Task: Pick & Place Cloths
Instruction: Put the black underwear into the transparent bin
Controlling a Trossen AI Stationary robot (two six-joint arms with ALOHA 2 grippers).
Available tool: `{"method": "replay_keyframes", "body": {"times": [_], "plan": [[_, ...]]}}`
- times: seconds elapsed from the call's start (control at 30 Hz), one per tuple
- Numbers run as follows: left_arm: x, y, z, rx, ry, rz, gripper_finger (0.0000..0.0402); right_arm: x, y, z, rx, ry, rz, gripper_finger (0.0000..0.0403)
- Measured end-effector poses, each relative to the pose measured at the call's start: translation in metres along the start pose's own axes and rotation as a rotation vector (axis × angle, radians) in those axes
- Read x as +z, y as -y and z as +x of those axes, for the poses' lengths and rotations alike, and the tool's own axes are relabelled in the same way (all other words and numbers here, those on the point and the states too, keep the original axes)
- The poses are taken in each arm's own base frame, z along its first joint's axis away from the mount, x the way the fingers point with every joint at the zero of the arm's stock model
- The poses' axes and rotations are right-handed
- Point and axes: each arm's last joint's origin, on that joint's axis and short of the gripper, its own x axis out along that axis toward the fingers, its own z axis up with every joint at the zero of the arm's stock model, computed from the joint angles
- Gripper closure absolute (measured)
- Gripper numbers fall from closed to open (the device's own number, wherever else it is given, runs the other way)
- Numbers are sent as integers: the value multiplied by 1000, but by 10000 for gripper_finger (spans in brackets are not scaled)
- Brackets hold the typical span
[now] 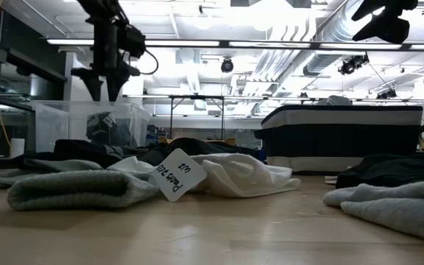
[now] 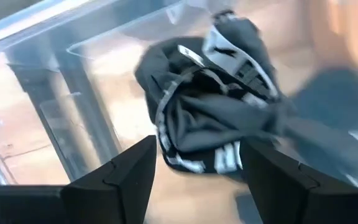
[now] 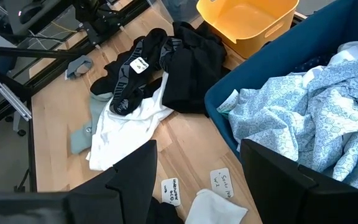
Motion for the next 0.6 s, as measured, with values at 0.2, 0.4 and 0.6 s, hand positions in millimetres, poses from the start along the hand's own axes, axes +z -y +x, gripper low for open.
{"method": "replay_keyframes", "body": {"times": [0.2, 0.4, 0.6], "plan": [[-6, 2, -38, -193, 7, 78, 194, 0, -1, 0, 18, -9, 0, 181], [-36, 8, -81, -305, 139, 134, 221, -2, -1, 0, 58, -44, 6, 181], [-73, 21, -119, -424, 309, 202, 262, -5, -2, 0, 102, -91, 10, 181]]}}
